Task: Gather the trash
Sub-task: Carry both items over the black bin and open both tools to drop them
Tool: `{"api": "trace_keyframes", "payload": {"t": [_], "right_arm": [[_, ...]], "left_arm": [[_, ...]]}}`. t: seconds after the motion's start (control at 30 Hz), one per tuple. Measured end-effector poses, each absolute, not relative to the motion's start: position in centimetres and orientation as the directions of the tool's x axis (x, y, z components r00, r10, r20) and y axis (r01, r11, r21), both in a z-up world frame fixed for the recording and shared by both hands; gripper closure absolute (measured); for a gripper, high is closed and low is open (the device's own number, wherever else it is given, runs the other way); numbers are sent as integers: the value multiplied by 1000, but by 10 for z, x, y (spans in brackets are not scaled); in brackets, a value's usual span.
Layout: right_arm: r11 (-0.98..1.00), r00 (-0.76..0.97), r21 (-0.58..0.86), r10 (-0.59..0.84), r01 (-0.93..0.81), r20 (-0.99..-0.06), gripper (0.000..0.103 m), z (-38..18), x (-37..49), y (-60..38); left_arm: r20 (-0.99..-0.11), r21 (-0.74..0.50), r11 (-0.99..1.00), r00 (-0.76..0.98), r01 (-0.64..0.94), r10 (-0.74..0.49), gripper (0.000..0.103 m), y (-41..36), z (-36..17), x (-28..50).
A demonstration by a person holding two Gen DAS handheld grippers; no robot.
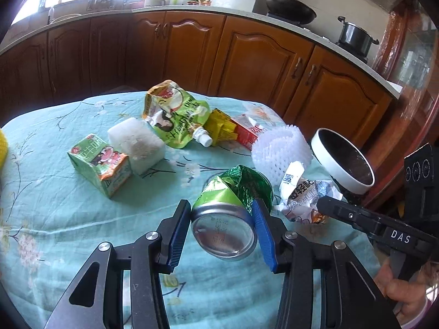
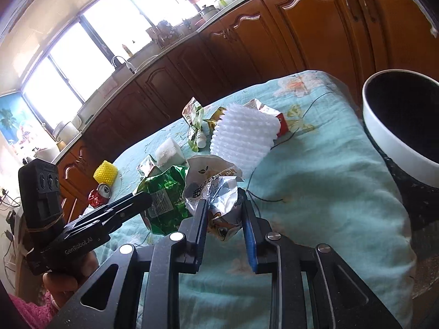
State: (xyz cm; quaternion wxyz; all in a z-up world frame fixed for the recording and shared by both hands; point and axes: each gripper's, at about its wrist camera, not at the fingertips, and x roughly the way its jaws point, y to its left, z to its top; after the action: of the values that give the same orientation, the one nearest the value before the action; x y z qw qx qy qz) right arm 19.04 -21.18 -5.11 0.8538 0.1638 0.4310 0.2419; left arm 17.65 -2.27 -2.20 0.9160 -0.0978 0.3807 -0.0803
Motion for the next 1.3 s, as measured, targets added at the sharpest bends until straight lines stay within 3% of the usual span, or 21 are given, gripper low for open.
{"api": "trace_keyframes", "payload": {"t": [0.23,0.33,0.4,1.3], "right_arm": [[840,527,493,531,-226,-664,78,-54,177,-237],[838,525,501,532,-214,-665,78,-57,173,-242],[839,528,503,529,-207,-664,78,-58,171,-244],[867,663,487,424,-102,-617,78,-28,172,-333]], "left_arm": [[-733,-243,964,631,104,-253,56,-44,-40,182],[-755,-235,969,613,80,-234,47,-47,-47,189],[-766,-255,965,595,68,-244,47,-48,-52,194],[-671,-249,931,646,265,-364,50,-120,-13,205]]}}
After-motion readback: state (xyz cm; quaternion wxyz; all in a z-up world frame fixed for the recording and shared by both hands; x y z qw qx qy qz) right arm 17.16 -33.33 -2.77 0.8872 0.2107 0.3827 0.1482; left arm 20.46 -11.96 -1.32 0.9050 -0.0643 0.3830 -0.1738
